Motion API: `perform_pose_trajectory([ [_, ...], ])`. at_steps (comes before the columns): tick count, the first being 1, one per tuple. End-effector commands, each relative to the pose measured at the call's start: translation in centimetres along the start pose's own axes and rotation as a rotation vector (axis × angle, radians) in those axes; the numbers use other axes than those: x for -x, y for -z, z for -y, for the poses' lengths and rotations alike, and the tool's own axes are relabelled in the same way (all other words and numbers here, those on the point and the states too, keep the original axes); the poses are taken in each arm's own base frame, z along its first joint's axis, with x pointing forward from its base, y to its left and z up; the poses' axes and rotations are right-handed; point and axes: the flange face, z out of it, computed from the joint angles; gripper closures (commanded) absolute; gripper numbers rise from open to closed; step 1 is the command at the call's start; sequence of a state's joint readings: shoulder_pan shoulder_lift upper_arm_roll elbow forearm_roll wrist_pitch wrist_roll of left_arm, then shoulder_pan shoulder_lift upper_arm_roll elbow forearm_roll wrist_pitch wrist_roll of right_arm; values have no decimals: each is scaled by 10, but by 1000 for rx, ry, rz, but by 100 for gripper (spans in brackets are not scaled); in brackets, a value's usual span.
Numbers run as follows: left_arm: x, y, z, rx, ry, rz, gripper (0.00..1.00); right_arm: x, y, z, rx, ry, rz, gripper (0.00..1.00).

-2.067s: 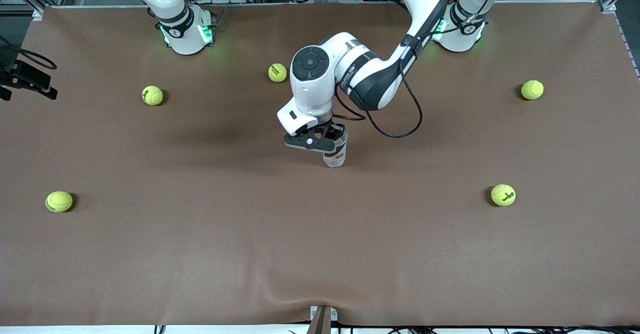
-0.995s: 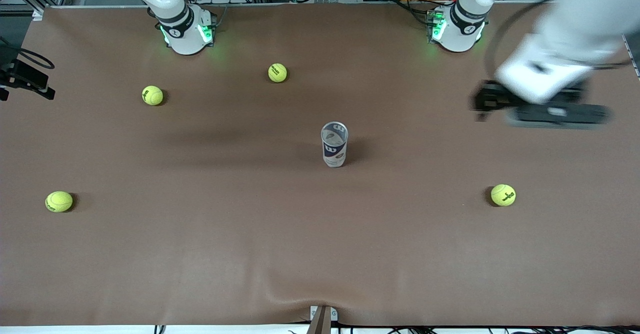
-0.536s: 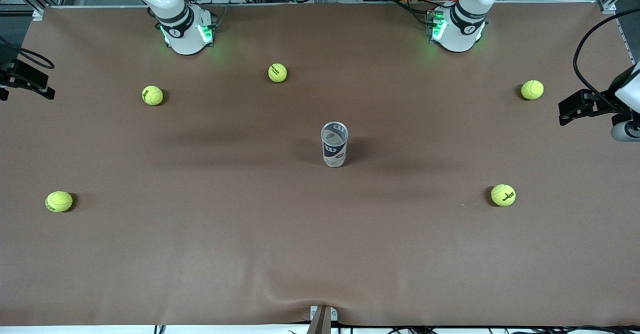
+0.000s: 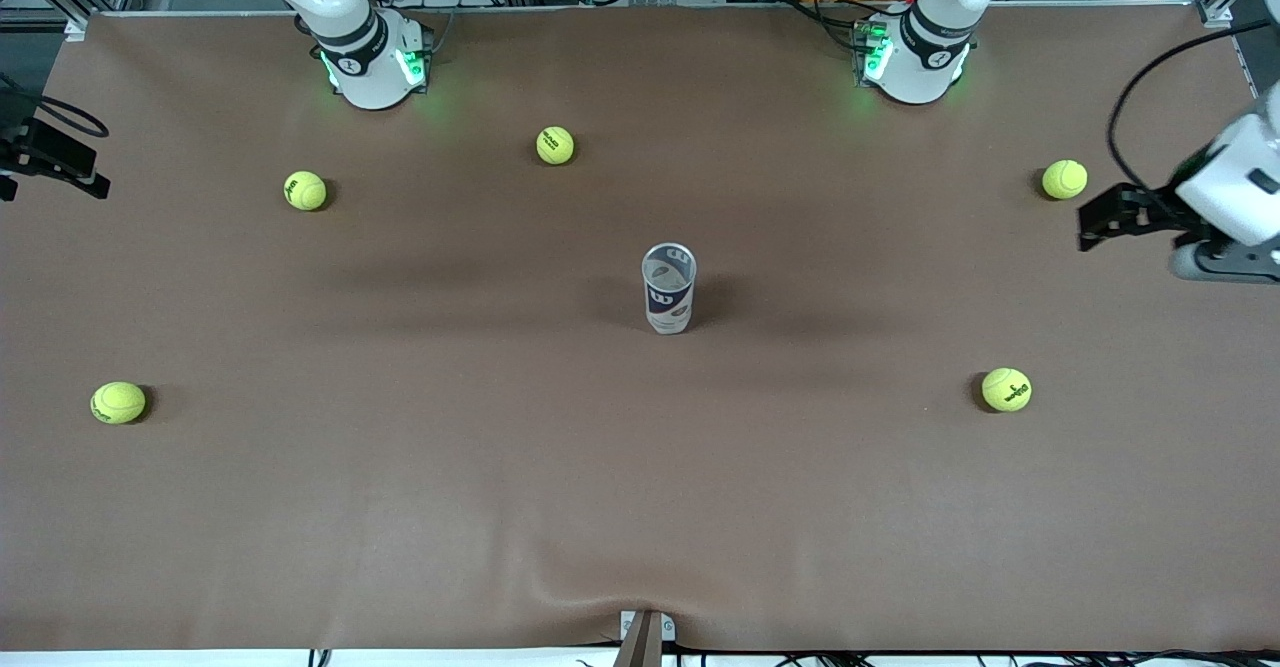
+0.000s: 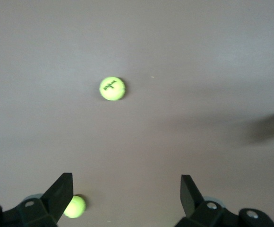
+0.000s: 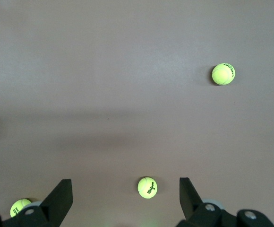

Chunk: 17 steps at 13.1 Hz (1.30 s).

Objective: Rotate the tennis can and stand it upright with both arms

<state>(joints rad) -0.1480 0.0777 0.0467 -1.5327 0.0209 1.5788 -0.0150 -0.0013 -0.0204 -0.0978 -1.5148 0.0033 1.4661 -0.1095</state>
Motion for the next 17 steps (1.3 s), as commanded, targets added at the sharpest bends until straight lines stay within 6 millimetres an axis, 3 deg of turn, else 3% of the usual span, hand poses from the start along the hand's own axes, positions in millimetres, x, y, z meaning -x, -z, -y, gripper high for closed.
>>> perform_pose_trajectory([
  [1, 10, 6, -24, 20, -1, -21, 0, 4, 5, 3, -13, 17, -2, 0],
  [11, 23, 27, -14, 12, -5, -42, 0, 3, 3, 5, -13, 26, 3, 0],
  [14, 22, 24, 4, 16, 24, -28, 0, 3, 3, 5, -13, 25, 3, 0],
  [17, 24, 23, -5, 10, 7, -19, 0, 3, 2, 5, -13, 26, 4, 0],
])
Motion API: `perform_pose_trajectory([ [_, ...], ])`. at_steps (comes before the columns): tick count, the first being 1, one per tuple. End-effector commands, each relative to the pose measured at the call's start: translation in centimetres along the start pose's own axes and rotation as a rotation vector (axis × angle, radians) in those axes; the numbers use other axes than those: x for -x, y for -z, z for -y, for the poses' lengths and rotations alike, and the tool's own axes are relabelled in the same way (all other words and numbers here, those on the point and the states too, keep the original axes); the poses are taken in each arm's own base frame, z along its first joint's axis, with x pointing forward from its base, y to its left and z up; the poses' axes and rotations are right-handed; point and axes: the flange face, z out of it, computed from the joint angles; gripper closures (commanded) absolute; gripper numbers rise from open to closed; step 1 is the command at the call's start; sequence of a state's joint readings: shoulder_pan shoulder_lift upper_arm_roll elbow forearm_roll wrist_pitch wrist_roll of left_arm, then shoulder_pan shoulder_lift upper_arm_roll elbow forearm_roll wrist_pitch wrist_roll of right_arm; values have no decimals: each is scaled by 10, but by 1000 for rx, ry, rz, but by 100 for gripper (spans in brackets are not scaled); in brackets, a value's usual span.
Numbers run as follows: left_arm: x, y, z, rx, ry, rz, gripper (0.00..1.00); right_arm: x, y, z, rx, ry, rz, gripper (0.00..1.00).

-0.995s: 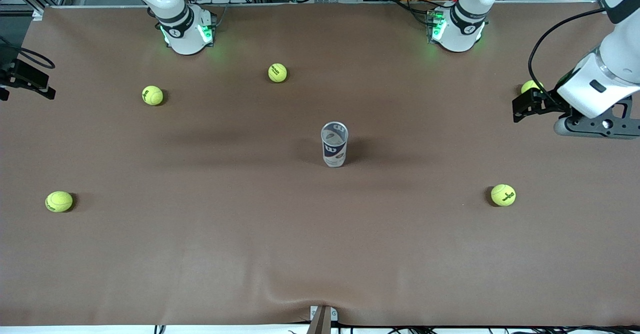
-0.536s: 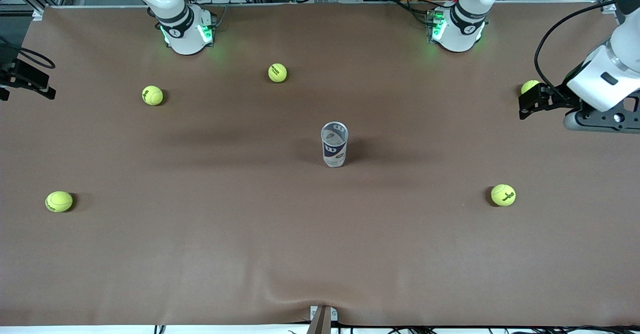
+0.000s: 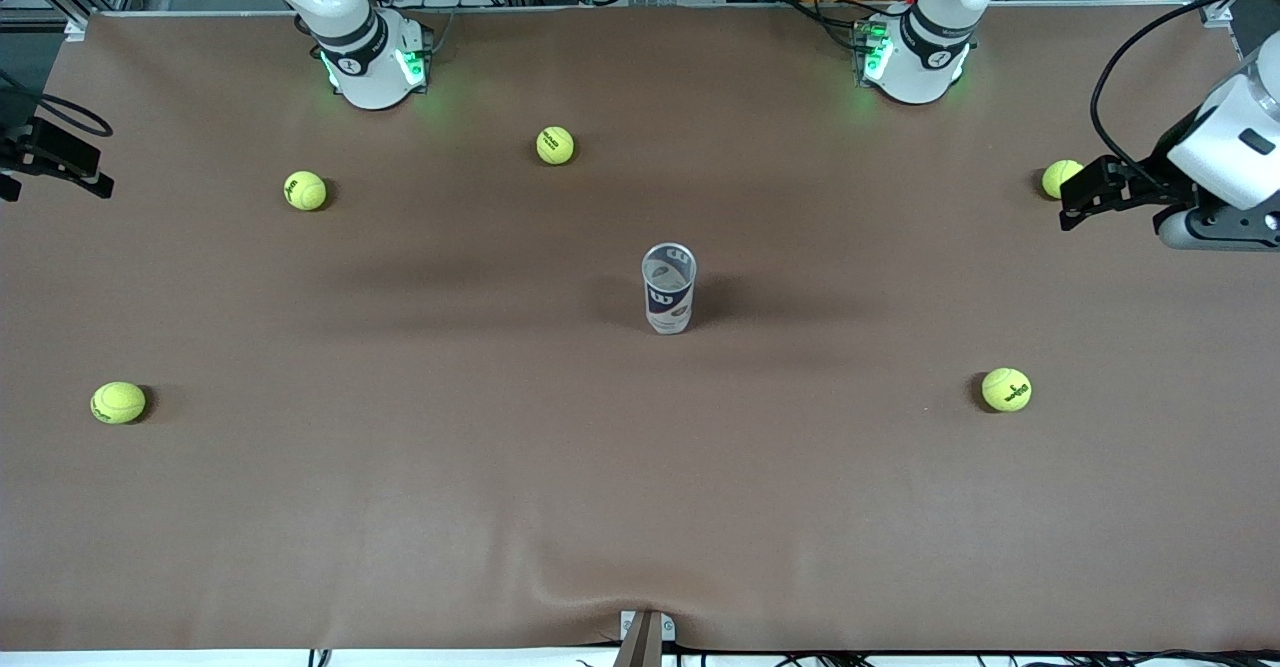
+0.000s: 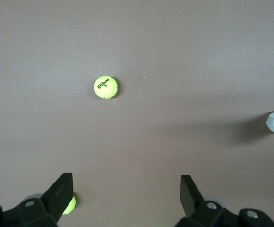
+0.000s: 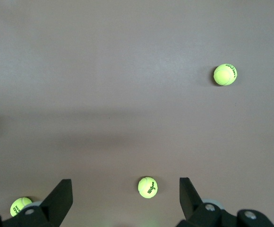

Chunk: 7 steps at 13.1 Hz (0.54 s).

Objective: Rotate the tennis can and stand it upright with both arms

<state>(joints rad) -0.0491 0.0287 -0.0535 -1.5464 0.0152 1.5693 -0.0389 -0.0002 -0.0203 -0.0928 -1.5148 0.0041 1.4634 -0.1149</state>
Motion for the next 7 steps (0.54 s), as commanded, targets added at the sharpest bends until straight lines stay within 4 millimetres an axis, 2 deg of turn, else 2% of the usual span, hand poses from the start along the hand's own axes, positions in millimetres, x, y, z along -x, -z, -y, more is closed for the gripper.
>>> perform_pose_trajectory([
  [1, 9, 4, -6, -3, -14, 6, 0, 3, 3, 2, -12, 15, 0, 0],
  [3, 10, 4, -3, -6, -7, 17, 0, 3, 3, 2, -12, 15, 1, 0],
  [7, 7, 18, 4, -29, 0, 5, 0, 3, 3, 2, -12, 15, 1, 0],
])
